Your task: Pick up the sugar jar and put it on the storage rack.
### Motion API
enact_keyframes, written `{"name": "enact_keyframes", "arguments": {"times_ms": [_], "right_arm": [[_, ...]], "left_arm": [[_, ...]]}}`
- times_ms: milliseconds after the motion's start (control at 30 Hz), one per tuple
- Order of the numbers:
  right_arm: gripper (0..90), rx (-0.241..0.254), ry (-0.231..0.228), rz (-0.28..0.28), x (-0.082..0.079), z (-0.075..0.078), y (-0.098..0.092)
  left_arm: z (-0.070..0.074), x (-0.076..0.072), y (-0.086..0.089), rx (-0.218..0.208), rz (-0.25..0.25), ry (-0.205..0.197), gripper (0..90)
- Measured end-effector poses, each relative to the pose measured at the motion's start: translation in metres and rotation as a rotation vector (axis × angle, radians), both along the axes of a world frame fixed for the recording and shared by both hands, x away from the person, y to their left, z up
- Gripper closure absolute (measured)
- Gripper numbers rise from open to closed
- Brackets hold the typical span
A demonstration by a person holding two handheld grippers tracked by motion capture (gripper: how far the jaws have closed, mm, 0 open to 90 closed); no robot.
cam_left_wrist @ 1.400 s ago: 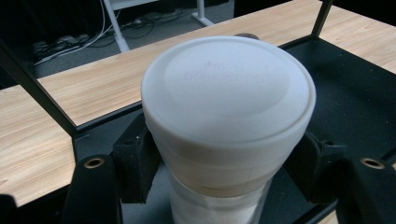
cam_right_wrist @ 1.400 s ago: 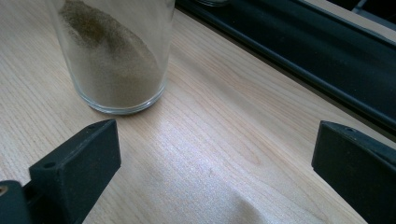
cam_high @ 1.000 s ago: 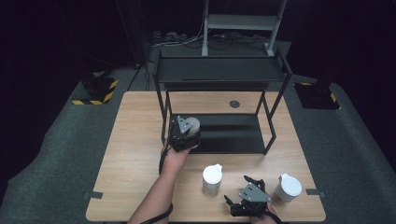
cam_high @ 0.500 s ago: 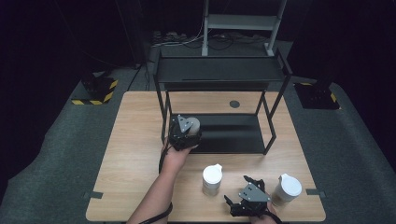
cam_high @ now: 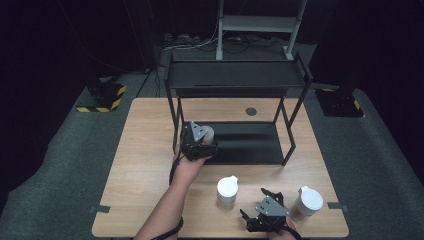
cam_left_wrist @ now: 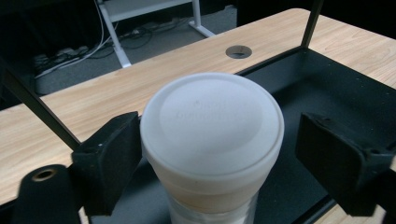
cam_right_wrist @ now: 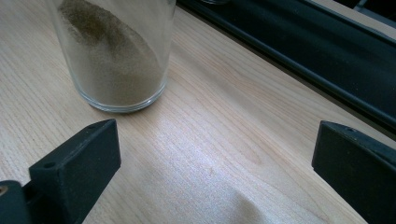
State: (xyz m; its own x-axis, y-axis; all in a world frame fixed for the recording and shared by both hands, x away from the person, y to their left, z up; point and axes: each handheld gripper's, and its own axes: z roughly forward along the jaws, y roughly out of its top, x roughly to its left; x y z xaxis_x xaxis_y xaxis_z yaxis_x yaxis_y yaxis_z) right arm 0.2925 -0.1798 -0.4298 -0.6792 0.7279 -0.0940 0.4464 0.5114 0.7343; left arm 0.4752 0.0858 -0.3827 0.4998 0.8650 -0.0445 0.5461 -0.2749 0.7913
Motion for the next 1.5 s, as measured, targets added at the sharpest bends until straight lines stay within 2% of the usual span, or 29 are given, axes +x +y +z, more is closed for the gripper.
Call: {"name": "enact_keyframes", "arguments": {"times_ms": [300, 367, 567, 867, 1100, 1500], "right_arm": [[0.5, -0.001, -0.002, 0.002, 0.000, 0.000, 0.000], [0.5, -0.001, -0.001, 0.001, 0.000, 0.000, 0.000], [0.4, -0.003, -0.002, 0.001, 0.000, 0.000, 0.001], [0.4, -0.005, -0.003, 0.002, 0.000, 0.000, 0.001], [0.4, -0.003, -0.001, -0.001, 0.000, 0.000, 0.001], [0.4, -0.008, -0.004, 0.002, 0.000, 0.000, 0.001]], "left_arm": [[0.005, -0.006, 0.005, -0.017, -0.008, -0.031, 8.0], [0.006, -0.007, 0.006, -0.010, -0.012, -0.035, 6.1], [0.009, -0.011, 0.013, -0.032, -0.028, -0.041, 1.5], [0.014, -0.018, 0.021, -0.024, -0.039, -0.057, 1.5], [0.017, -0.022, 0.029, -0.050, -0.034, -0.057, 1.5], [0.020, -0.043, 0.043, -0.061, -0.054, -0.073, 1.4]]}}
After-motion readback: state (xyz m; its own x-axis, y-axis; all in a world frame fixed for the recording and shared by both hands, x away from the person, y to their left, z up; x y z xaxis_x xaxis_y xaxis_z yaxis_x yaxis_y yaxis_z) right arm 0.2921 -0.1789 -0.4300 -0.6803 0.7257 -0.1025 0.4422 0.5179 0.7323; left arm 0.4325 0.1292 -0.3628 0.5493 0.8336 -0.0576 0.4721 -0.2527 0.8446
